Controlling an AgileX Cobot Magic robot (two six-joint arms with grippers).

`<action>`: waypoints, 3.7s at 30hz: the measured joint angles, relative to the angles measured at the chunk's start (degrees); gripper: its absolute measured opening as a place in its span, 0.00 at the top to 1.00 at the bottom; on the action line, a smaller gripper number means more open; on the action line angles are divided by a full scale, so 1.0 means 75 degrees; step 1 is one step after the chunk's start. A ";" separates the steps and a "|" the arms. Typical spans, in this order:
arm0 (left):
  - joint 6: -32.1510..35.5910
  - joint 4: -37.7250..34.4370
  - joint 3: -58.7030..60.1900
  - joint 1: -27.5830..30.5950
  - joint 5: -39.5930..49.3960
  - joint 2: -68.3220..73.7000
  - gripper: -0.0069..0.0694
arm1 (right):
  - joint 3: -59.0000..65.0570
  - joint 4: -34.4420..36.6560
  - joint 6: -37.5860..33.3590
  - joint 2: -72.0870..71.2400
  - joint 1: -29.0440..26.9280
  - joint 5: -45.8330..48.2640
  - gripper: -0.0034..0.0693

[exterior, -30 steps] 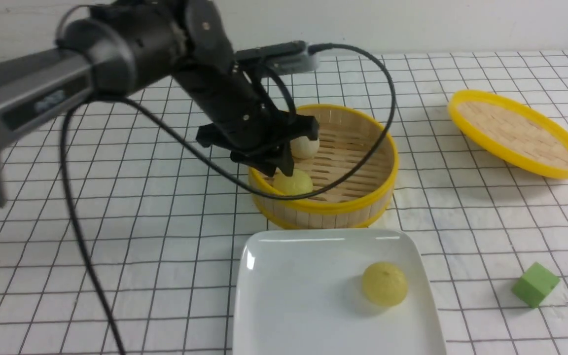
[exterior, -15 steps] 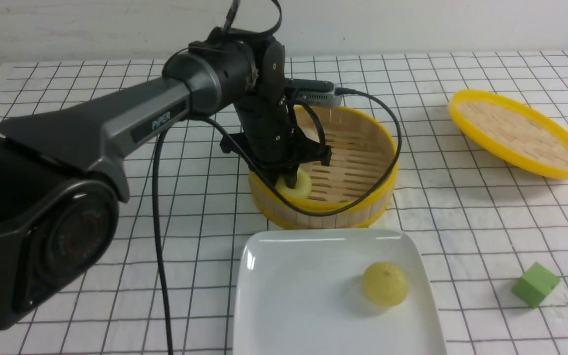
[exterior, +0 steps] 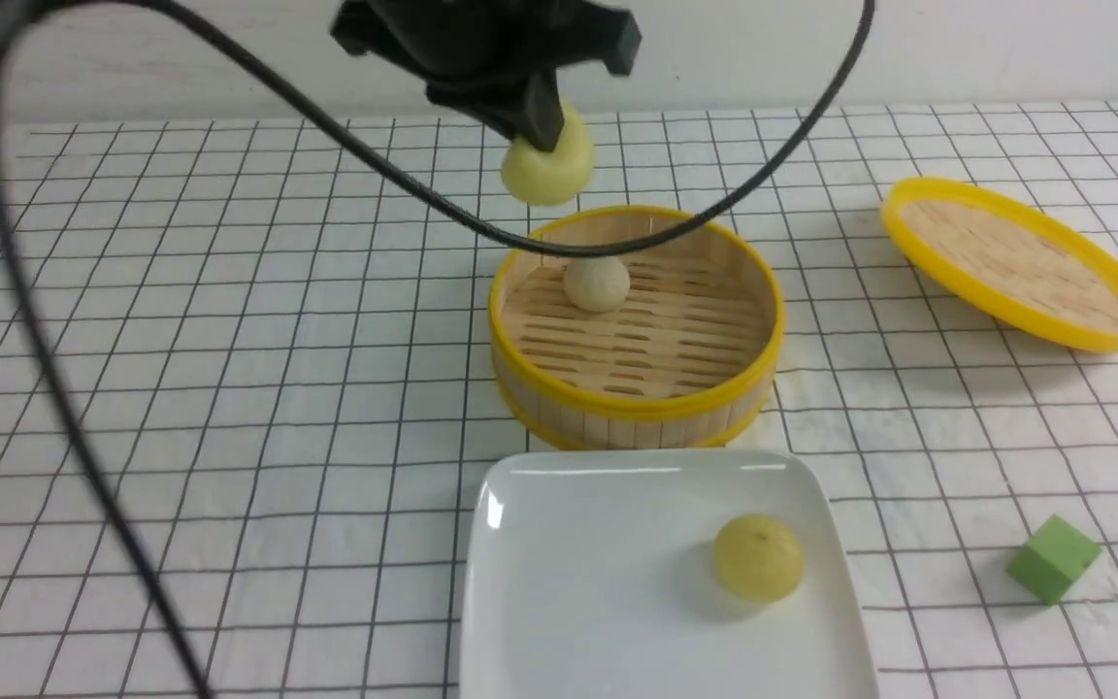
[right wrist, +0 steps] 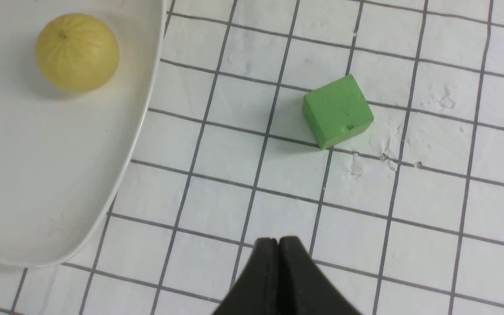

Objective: Put the steamed buns into the plate on the white-black tablecloth.
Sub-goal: 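Carry the bun from the bamboo steamer to the plate with the left gripper, then reach into the bamboo steamer and grasp a bun with the left gripper, then carry the bun from the bamboo steamer to the plate with the left gripper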

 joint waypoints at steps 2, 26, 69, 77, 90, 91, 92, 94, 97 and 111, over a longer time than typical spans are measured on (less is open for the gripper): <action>0.0032 -0.0204 0.0400 -0.0016 0.0019 -0.0298 0.88 | 0.0000 0.0000 0.0000 0.0000 0.0000 0.0000 0.95; -0.1269 -0.0692 0.5200 -0.1181 -0.3720 0.0483 0.25 | 0.0000 0.0000 -0.0007 -0.0002 0.0000 -0.0048 0.91; -0.1889 0.1060 -0.2445 -0.0007 -0.1069 0.4456 0.87 | 0.0000 0.0000 -0.0007 -0.0008 0.0000 -0.0271 0.85; -0.1142 0.1284 -0.1692 -0.0171 -0.0020 0.1443 0.87 | 0.0005 0.0003 -0.0007 -0.0008 0.0000 -0.0272 0.84; -0.1112 0.0202 0.5607 -0.2186 -0.1924 -0.0870 0.87 | 0.0027 0.0009 -0.0007 -0.0008 -0.0029 -0.0272 0.84; -0.1116 0.0114 0.5794 -0.2359 -0.2313 -0.0839 0.87 | 0.0027 0.0009 -0.0007 -0.0008 -0.0036 -0.0272 0.84; -0.1116 0.0044 0.5974 -0.2585 -0.2810 -0.0772 0.87 | 0.0027 0.0009 -0.0007 -0.0008 -0.0035 -0.0272 0.84; -0.1116 0.0028 0.6056 -0.2831 -0.3365 -0.0611 0.86 | 0.0027 0.0030 -0.0007 -0.0008 -0.0035 -0.0272 0.83; -0.1179 0.0028 0.6089 -0.2993 -0.4050 -0.0246 0.84 | 0.0027 0.0196 -0.0016 -0.0047 -0.0035 -0.0272 0.83; -0.1713 0.0235 0.5919 -0.3026 -0.4403 0.0534 0.40 | -0.0322 0.0090 0.0077 -0.3360 -0.0035 0.1577 0.97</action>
